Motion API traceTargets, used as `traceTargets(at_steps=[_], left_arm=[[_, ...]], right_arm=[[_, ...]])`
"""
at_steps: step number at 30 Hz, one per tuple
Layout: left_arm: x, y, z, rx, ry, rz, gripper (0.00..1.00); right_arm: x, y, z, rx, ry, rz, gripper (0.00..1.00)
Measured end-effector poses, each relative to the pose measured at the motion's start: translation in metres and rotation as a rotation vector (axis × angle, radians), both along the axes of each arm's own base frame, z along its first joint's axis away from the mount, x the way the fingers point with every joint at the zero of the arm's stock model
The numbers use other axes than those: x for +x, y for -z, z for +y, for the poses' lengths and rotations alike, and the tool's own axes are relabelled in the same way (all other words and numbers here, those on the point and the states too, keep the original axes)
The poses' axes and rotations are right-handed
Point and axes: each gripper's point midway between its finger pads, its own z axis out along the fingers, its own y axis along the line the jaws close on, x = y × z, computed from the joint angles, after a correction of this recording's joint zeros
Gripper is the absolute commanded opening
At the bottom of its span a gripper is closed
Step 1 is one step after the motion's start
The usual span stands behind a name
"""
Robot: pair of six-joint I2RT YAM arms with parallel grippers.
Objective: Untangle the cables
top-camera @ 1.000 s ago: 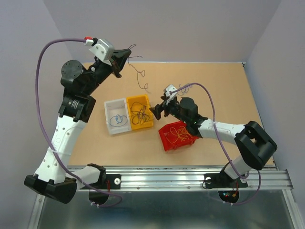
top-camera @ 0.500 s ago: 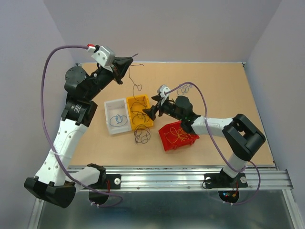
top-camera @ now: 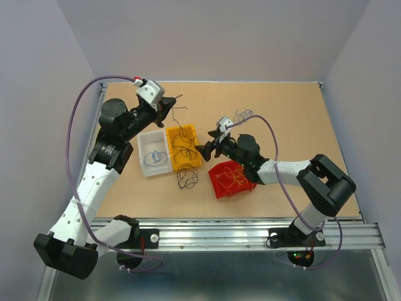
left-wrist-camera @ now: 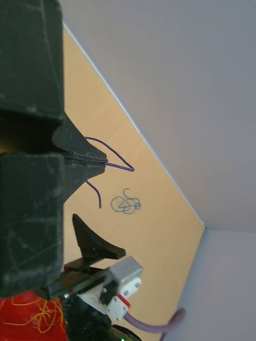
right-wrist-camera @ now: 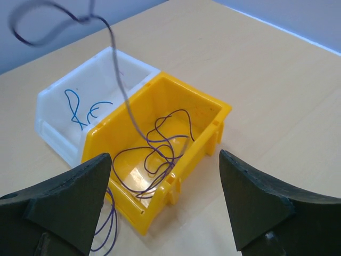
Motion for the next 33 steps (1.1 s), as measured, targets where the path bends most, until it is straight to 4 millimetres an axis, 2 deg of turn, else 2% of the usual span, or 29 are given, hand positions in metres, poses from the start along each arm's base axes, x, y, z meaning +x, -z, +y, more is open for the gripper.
traceTargets(at_steps=[3, 7, 11, 15, 18, 21, 25, 28, 33], left_arm=[[0.009, 0.026, -0.002, 0.048, -0.002, 0.045, 0.0], [0.022, 0.057, -0.004, 0.103, -0.005, 0.089, 0.0], [0.035, 0.099, -0.004, 0.171, -0.015, 0.154, 0.0], [0.042, 0.132, -0.003, 0.224, -0.023, 0.211, 0.0], [0.05, 0.162, -0.006, 0.271, -0.01, 0.271, 0.0], [0.056, 0.204, -0.009, 0.332, 0.01, 0.385, 0.0], [0.051, 0.254, -0.013, 0.41, 0.043, 0.522, 0.0], [0.041, 0.275, -0.016, 0.47, 0.072, 0.571, 0.0], [0.031, 0.288, -0.022, 0.537, 0.099, 0.585, 0.0]], right_arm=[[-0.004, -0.006, -0.013, 0.021, 0.044, -0.008, 0.87], [-0.012, -0.023, -0.033, 0.083, 0.104, -0.037, 0.87], [-0.021, -0.032, -0.057, 0.13, 0.169, -0.054, 0.88], [-0.03, -0.041, -0.078, 0.163, 0.222, -0.077, 0.89], [-0.036, -0.048, -0.09, 0.188, 0.25, -0.095, 0.89], [-0.039, -0.052, -0.101, 0.206, 0.28, -0.107, 0.91], [-0.04, -0.053, -0.11, 0.214, 0.314, -0.114, 0.91], [-0.04, -0.053, -0.114, 0.215, 0.33, -0.118, 0.91], [-0.041, -0.055, -0.12, 0.218, 0.352, -0.127, 0.92]])
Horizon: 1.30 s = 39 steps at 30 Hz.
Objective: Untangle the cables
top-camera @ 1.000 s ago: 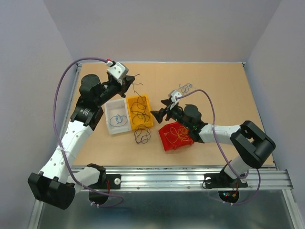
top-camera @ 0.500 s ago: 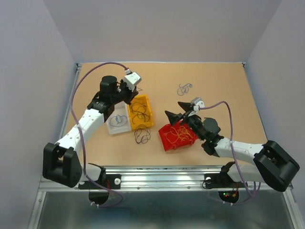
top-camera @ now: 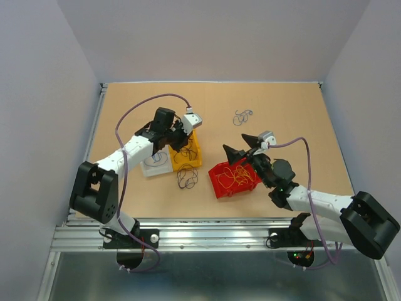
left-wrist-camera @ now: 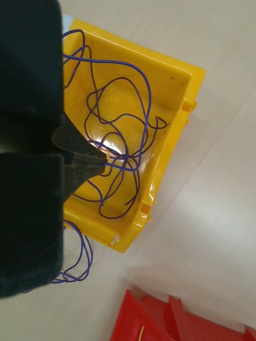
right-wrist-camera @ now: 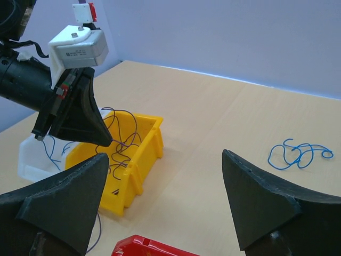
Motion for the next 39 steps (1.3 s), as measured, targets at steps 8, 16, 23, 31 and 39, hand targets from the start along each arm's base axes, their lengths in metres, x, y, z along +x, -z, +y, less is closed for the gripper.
traceTargets(at_steps=[8, 16, 23, 31, 39], left_arm=[[0.007, 0.032, -0.002, 0.106, -0.012, 0.042, 0.36], [0.006, 0.004, 0.008, 0.097, -0.054, -0.047, 0.62], [-0.013, -0.069, 0.008, -0.019, -0.006, -0.25, 0.7], [-0.069, -0.024, -0.038, 0.101, 0.188, -0.173, 0.88], [-0.091, 0.012, -0.02, 0.215, 0.229, -0.097, 0.99]], right_arm=[[-0.001, -0.002, -0.002, 0.005, 0.005, -0.005, 0.92], [-0.003, 0.002, 0.0, -0.01, -0.011, -0.002, 0.95], [-0.01, 0.028, 0.028, -0.148, -0.155, 0.089, 0.94], [-0.017, 0.031, 0.025, -0.178, -0.172, 0.112, 0.96], [-0.026, -0.012, 0.012, -0.095, -0.149, 0.027, 0.96]])
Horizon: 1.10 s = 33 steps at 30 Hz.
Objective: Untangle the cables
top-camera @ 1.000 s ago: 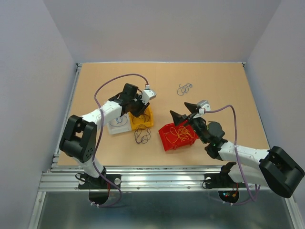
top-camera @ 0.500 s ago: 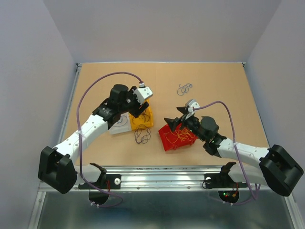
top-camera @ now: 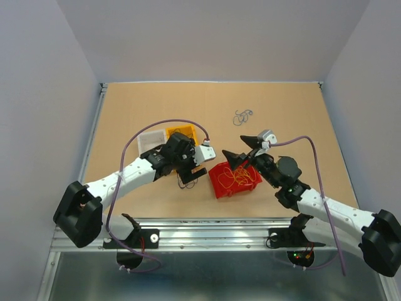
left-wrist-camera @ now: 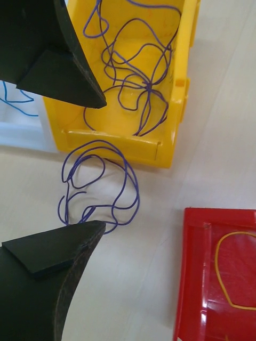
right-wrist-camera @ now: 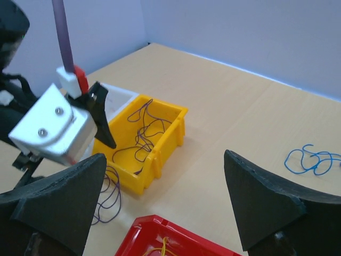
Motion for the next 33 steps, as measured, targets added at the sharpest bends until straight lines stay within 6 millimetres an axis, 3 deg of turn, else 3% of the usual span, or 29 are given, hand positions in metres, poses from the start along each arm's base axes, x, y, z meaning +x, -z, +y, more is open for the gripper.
traceTargets(at_steps=[4, 16, 21, 22, 26, 30, 33], left_arm=[[-0.008, 0.015, 0.005, 0.048, 0.003, 0.026, 0.97], [-0.013, 0.053, 0.014, 0.155, -0.004, 0.109, 0.77], [-0.013, 0.062, 0.012, 0.18, 0.029, 0.113, 0.57], [-0.014, 0.063, 0.011, 0.18, 0.033, 0.117, 0.43], [-0.019, 0.074, 0.009, 0.206, 0.062, 0.148, 0.15], [-0.037, 0.087, 0.012, 0.243, 0.095, 0.221, 0.15], [-0.038, 0.086, 0.013, 0.245, 0.095, 0.222, 0.13]], right_arm=[[0.003, -0.01, -0.019, 0.051, 0.093, -0.006, 0.97], [-0.005, -0.029, -0.074, 0.211, 0.293, -0.029, 0.97], [-0.008, -0.03, -0.082, 0.23, 0.315, -0.039, 0.97], [-0.008, -0.029, -0.083, 0.229, 0.317, -0.038, 0.97], [-0.007, -0.028, -0.083, 0.228, 0.322, -0.035, 0.97], [-0.007, -0.028, -0.083, 0.228, 0.323, -0.035, 0.97], [-0.007, -0.028, -0.083, 0.228, 0.323, -0.035, 0.97]])
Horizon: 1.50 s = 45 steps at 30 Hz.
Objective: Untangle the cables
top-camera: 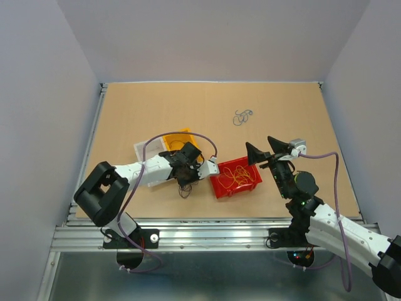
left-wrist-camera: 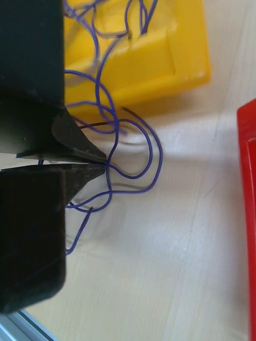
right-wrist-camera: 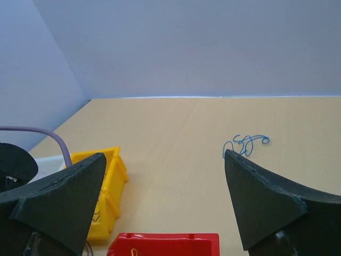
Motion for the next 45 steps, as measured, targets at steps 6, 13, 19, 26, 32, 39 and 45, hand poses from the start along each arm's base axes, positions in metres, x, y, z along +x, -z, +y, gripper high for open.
traceTargets(at_steps=[6, 13, 19, 26, 32, 39, 45], left_arm=[[0.006, -0.022, -0.002, -0.043, -0.016, -0.063, 0.0], [0.012, -0.073, -0.008, -0.168, -0.018, -0.184, 0.0], [0.023, -0.101, -0.004, -0.242, -0.085, -0.254, 0.0], [0.073, -0.163, 0.025, -0.41, -0.291, -0.394, 0.0], [0.107, -0.218, 0.042, -0.535, -0.385, -0.504, 0.0], [0.123, -0.215, 0.034, -0.541, -0.409, -0.479, 0.0], [0.127, -0.216, 0.038, -0.539, -0.419, -0.456, 0.0]], right_arm=[[0.0, 0.0, 0.0, 0.0, 0.0, 0.0, 0.97], [0.002, 0.005, 0.002, -0.009, -0.001, 0.014, 0.97], [0.005, 0.014, 0.005, -0.027, -0.002, 0.038, 0.97], [0.006, 0.017, 0.006, -0.034, -0.002, 0.046, 0.97], [0.007, 0.018, 0.007, -0.037, -0.002, 0.049, 0.97], [0.007, 0.019, 0.007, -0.038, -0.002, 0.051, 0.97], [0.007, 0.019, 0.007, -0.038, -0.002, 0.051, 0.97]])
